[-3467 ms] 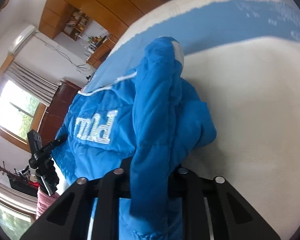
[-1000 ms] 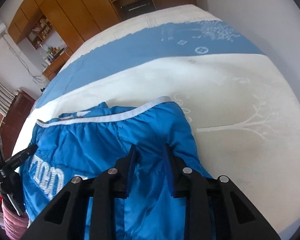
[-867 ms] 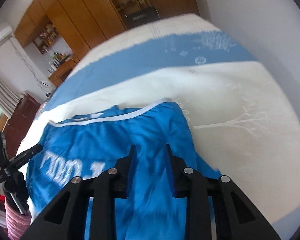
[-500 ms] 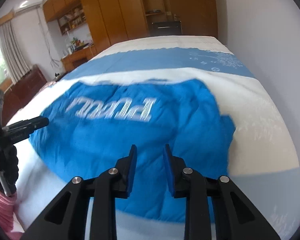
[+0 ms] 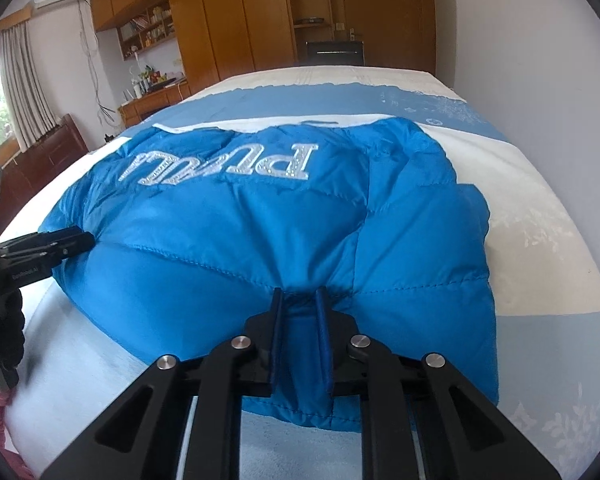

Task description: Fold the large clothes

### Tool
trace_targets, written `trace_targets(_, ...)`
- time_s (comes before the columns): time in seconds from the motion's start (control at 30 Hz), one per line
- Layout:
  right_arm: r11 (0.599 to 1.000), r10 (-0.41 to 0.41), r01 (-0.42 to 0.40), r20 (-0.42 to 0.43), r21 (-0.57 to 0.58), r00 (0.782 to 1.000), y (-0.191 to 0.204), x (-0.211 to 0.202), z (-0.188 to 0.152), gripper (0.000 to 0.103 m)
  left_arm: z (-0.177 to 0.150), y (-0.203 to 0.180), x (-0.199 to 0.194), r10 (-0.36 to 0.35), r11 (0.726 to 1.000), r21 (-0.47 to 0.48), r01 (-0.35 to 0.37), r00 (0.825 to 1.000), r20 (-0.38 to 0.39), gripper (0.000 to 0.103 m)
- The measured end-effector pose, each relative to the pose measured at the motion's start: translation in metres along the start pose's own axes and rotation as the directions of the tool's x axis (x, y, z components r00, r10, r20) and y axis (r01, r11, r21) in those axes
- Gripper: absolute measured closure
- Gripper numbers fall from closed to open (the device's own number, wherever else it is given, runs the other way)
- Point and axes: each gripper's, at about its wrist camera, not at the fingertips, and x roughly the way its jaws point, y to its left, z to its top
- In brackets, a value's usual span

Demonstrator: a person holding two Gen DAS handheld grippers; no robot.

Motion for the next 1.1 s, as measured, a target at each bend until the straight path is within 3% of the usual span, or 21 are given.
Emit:
trace_targets(0.17, 0.999, -0.038, 0.038, 0.003, -0.028, 0.999, 0.006, 0.004, -0.003, 0.088, -0.001, 0.000, 0.003, 0.004, 1.000, -0.008, -0.004, 1.000, -0.002, 0.054)
trace_targets(0.47, 0.999, -0.029, 0.030, 0.007, -0.016, 1.000, 0.003, 0.004, -0.004, 0.088, -0.001, -0.002, -0.014, 0.039, 0.998, -0.053, -0.039, 0.999, -0.006, 0.055)
trace_targets(0.63, 0.999, -0.028, 0.028, 0.009, -0.015, 1.000, 0.003, 0.003, -0.004, 0.088, -0.010, 0.006, -0.037, 0.062, 0.995, -0.079, -0.063, 0.998, -0.010, 0.046)
trace_targets(0.73, 0.999, -0.029, 0.029, 0.008, -0.015, 1.000, 0.003, 0.003, -0.004, 0.088, -0.020, 0.028, -0.046, 0.040, 0.985, -0.166, -0.045, 0.999, -0.033, 0.041)
trace_targets(0.83, 1.000, -0.028, 0.028, 0.008, -0.014, 1.000, 0.003, 0.003, -0.004, 0.088, -0.027, 0.055, -0.050, -0.006, 0.966, -0.259, -0.006, 0.999, -0.045, 0.039)
trace_targets(0.93, 1.000, -0.027, 0.027, 0.007, -0.012, 1.000, 0.003, 0.003, -0.004, 0.088, -0.029, 0.082, -0.045, -0.096, 0.921, -0.382, 0.076, 0.995, -0.035, 0.035)
trace_targets(1.1, 1.000, -0.026, 0.026, 0.007, -0.010, 1.000, 0.003, 0.002, -0.004, 0.088, -0.028, 0.111, -0.024, -0.161, 0.849, -0.513, 0.128, 0.987, -0.021, 0.035)
